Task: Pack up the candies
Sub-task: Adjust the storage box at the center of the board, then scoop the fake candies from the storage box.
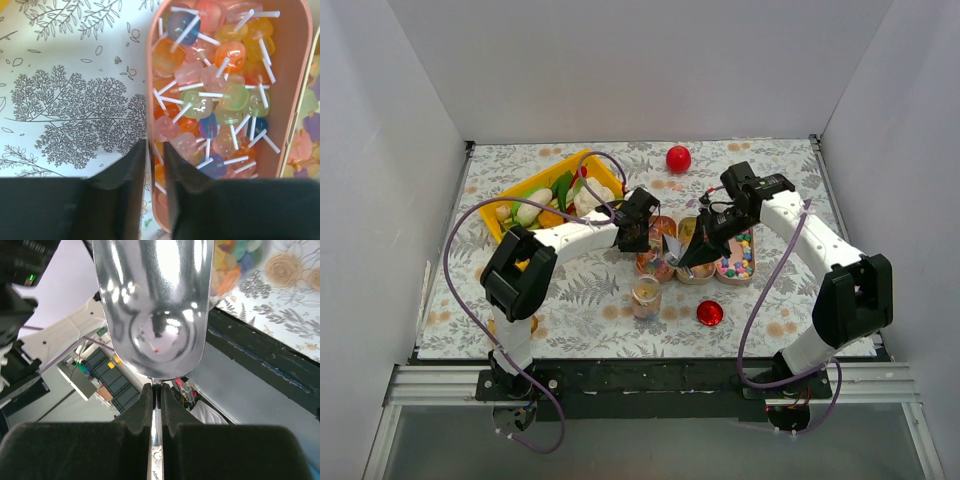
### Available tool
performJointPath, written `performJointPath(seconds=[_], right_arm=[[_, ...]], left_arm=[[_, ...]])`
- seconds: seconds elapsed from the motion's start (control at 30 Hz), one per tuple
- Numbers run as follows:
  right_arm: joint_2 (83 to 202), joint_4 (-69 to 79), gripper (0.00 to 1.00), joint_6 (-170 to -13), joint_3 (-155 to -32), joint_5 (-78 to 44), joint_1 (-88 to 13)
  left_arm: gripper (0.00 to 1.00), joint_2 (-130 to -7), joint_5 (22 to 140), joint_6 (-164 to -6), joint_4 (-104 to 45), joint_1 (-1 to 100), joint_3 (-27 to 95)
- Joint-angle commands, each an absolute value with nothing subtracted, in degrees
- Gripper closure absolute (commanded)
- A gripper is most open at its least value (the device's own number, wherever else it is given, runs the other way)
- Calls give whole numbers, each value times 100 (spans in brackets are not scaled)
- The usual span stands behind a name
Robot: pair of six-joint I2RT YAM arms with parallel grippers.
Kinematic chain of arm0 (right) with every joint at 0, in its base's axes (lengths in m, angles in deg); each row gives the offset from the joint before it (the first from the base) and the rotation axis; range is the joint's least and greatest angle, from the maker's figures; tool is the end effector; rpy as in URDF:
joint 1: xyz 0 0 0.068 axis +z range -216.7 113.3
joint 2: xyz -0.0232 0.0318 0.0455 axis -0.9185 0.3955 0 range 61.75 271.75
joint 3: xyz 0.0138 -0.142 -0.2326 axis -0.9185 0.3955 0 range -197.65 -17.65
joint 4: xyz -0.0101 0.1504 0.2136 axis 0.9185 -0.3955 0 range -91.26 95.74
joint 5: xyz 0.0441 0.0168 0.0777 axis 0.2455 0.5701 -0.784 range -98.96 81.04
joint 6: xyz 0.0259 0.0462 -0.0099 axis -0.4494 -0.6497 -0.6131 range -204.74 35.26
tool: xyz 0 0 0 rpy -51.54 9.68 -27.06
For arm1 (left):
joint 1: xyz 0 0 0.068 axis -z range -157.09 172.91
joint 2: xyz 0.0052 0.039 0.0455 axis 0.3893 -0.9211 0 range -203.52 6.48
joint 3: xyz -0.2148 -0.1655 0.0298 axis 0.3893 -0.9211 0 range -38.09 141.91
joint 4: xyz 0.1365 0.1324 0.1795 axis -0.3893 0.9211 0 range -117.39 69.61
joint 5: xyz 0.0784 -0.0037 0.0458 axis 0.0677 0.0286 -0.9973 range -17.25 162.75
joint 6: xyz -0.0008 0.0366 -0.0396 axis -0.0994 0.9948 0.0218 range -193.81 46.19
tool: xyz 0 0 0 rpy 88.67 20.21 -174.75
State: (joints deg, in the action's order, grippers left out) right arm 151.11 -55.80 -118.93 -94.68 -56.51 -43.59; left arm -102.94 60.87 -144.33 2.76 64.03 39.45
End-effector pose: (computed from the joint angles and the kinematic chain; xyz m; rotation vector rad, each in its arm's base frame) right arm 0.2624 0.1405 0.2897 -0.0932 -2.7160 -1.2328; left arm 0.3050 -0.2566 0.1878 -0.7450 2.5671 -0.3943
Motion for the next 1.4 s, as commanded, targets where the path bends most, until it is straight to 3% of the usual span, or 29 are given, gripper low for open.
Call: performJointPath(seconds=[0.0, 0.1, 0.23, 0.53, 0.83, 1.37], right_arm=[[15342, -5430, 99, -11970, -9420, -5440, -4385], [15447, -4999, 99, -12322, -9253, -5449, -4376], [15728, -4858, 99, -12464, -9297, -5458, -4341], [16589, -5226, 99, -12464, -9849, -5370, -4113], [17451, -6088, 99, -12253, -10852, -5335, -4033], [17575, -6405, 99, -12437, -10914, -5818, -3700]], left_arm=[[67, -10049, 5852, -14465, 346, 6448, 4058], [48, -9856, 5755, -14386, 284, 6448, 4092], [41, -9653, 5605, -14255, 258, 6396, 4224], [40, -9898, 6859, -13719, 30, 5640, 5057], [36, -11278, 7977, -13411, 162, 5420, 6456], [37, -11613, 8225, -13279, -252, 5429, 6000]])
